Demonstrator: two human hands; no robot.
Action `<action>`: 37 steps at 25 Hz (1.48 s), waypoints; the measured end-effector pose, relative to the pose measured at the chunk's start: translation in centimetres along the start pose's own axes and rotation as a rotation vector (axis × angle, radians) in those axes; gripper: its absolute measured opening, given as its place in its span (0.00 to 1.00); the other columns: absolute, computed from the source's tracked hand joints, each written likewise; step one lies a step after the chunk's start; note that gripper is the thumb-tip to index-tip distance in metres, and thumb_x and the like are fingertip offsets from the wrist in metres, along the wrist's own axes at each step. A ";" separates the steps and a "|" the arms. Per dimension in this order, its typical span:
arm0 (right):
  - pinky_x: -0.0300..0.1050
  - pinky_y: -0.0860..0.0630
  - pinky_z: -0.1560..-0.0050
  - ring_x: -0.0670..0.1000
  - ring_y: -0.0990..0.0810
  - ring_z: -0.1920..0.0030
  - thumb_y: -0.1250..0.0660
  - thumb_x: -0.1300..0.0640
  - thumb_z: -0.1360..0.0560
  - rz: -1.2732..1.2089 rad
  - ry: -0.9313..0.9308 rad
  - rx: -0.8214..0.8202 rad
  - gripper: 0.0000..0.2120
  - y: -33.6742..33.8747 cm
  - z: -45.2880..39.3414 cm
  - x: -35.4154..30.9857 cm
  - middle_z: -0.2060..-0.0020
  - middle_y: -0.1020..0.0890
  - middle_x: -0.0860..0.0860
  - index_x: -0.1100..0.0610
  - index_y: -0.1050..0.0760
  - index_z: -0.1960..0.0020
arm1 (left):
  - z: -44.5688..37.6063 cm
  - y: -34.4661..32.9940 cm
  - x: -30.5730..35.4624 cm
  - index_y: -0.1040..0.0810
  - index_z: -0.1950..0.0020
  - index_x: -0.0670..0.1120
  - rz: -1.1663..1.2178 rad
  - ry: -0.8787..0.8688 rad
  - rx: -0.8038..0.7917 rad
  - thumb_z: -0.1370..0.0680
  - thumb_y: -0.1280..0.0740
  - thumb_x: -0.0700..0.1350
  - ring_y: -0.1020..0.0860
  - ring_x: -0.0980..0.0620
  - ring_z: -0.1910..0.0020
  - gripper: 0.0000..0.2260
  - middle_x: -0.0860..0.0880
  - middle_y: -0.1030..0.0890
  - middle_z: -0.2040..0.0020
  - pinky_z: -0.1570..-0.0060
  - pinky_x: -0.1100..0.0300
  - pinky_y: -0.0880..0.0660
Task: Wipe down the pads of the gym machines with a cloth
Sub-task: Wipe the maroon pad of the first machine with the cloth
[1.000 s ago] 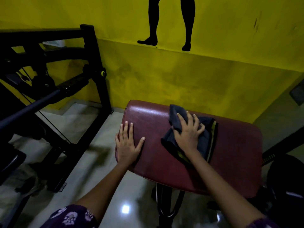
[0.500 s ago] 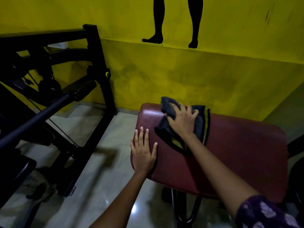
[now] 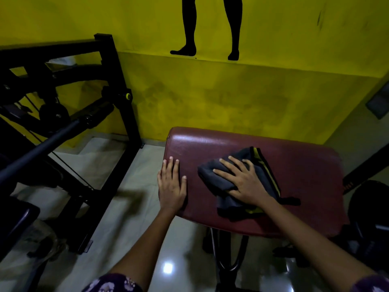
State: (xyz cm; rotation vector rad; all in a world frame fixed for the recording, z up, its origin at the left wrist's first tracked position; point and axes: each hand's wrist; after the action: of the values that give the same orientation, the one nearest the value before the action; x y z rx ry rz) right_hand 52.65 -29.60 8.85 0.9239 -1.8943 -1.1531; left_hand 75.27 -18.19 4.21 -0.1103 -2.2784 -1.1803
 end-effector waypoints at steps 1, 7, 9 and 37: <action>0.57 0.42 0.37 0.55 0.38 0.29 0.41 0.43 0.31 0.016 0.051 -0.025 0.30 0.1 2.2 1.1 0.28 0.34 0.51 0.44 0.37 0.29 | 0.1 0.1 -0.1 0.38 0.26 0.43 -0.046 -0.007 -0.034 0.21 0.47 0.52 0.45 0.46 0.25 0.25 0.43 0.38 0.25 0.33 0.41 0.38; 0.57 0.42 0.36 0.56 0.36 0.30 0.48 0.39 0.23 -0.046 -0.427 0.056 0.26 0.5 11.2 4.0 0.28 0.35 0.51 0.42 0.41 0.26 | 0.0 1.2 -0.4 0.52 0.23 0.47 -0.178 0.057 -0.281 0.23 0.54 0.61 0.54 0.51 0.24 0.32 0.50 0.54 0.23 0.37 0.36 0.35; 0.58 0.41 0.37 0.58 0.35 0.30 0.44 0.41 0.25 -0.087 -0.760 0.120 0.26 0.2 11.8 2.1 0.30 0.32 0.54 0.48 0.34 0.29 | -0.3 1.7 0.2 0.60 0.24 0.47 -0.233 0.093 -0.378 0.28 0.59 0.68 0.61 0.52 0.24 0.38 0.52 0.62 0.24 0.34 0.37 0.40; 0.61 0.33 0.46 0.65 0.30 0.42 0.35 0.61 0.24 -0.100 -1.329 0.452 0.16 4.7 -7.2 -2.0 0.45 0.24 0.65 0.65 0.28 0.37 | -18.7 7.5 -2.5 0.23 0.47 0.40 0.116 -0.762 -0.527 0.26 0.44 0.54 0.25 0.42 0.41 0.21 0.40 0.24 0.42 0.38 0.46 0.35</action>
State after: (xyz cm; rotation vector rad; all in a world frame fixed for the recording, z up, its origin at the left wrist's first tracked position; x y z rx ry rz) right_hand 58.81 -29.13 15.18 0.4170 -3.2828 -1.6238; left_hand 88.09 -27.67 16.81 -1.0296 -2.4262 -1.8739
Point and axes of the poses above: each hand's wrist, its own z-axis away from the middle knuckle, its own y-axis out of the back of the hand, x = y × z
